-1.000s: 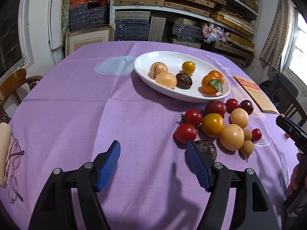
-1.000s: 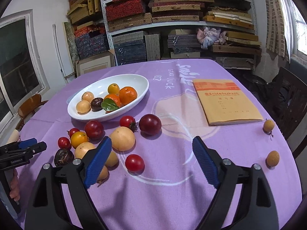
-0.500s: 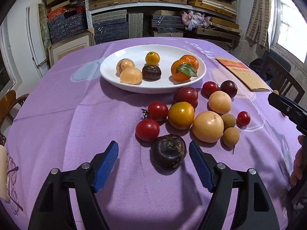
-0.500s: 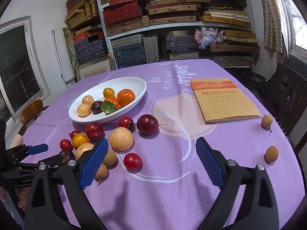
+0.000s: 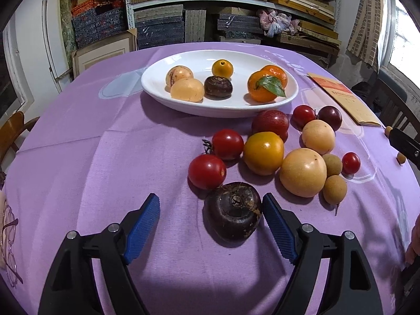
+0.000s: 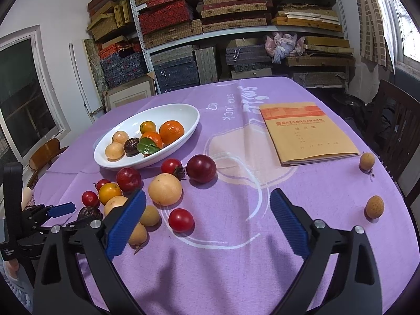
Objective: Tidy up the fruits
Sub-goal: 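Move the left gripper to the dark purple round fruit and grasp it, then grasp the small brown round fruit with the right gripper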
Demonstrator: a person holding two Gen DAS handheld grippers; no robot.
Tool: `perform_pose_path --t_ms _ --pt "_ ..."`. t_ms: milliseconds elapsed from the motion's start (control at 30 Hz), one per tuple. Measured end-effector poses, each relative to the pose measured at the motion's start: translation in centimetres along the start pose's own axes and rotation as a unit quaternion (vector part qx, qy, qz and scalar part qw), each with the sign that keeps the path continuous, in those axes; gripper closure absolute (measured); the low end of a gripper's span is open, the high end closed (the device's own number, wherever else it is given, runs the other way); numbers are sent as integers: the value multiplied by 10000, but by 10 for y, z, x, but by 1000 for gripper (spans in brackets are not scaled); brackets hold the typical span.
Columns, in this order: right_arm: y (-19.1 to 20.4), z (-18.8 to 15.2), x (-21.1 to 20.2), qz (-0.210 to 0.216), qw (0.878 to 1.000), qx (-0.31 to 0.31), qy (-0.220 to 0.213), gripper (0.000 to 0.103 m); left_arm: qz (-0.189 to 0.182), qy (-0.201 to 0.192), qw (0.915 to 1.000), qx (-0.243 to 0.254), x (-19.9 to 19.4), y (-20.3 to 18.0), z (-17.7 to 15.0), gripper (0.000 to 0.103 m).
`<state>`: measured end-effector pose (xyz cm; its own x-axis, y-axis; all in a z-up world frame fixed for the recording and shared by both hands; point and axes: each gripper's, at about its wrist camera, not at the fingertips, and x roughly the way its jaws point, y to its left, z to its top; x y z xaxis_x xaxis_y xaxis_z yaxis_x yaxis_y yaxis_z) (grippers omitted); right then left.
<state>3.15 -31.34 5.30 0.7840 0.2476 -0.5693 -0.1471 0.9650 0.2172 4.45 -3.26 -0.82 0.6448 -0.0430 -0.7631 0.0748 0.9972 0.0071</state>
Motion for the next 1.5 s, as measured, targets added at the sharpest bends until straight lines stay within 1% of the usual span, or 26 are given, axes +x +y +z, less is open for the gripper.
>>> perform_pose_path --t_ms 267,467,567,667,733,800,933,1033,1067,1167,1200,1333,1433,1467,1500 --pt "0 0 2 13 10000 23 -9 9 41 89 9994 -317 -5 28 -6 19" --pt "2 -1 4 27 10000 16 15 9 -75 160 9989 -443 -11 39 -15 19" --pt "2 -2 3 30 10000 2 12 9 -116 135 9987 -476 -10 39 -14 19" --pt "2 -2 3 35 10000 17 19 9 -255 101 9983 -513 -9 38 -12 20" --pt "1 -2 3 41 10000 30 20 9 -329 76 9982 -489 -10 36 -12 26" --pt "2 -2 4 56 10000 43 31 9 -381 47 9981 -474 -10 35 -12 39" --pt "1 -2 4 81 9999 50 52 9 -408 37 9981 -468 -11 34 -12 41" --pt "1 -3 5 78 9999 42 79 9 -418 42 9985 -358 -11 28 -11 47" --pt "1 -3 6 81 9999 41 89 9 -396 52 9987 -318 -10 26 -11 50" --pt "3 -3 8 85 9999 5 132 9 -283 72 9994 -207 -7 20 -8 54" --pt "5 -4 9 90 9998 -25 148 9 -239 76 9995 -187 -7 19 -8 57" --pt "15 -8 12 246 9989 -275 289 9 -308 57 9992 -245 -7 24 -9 58" --pt "30 -12 10 390 9968 -624 301 10 -214 -58 9990 -387 -12 34 -10 58" --pt "35 -13 9 471 9956 -743 320 14 -133 -120 9990 -407 -15 37 -10 58" --pt "41 -16 10 562 9939 -876 365 22 -77 -164 9989 -421 -17 40 -11 58"
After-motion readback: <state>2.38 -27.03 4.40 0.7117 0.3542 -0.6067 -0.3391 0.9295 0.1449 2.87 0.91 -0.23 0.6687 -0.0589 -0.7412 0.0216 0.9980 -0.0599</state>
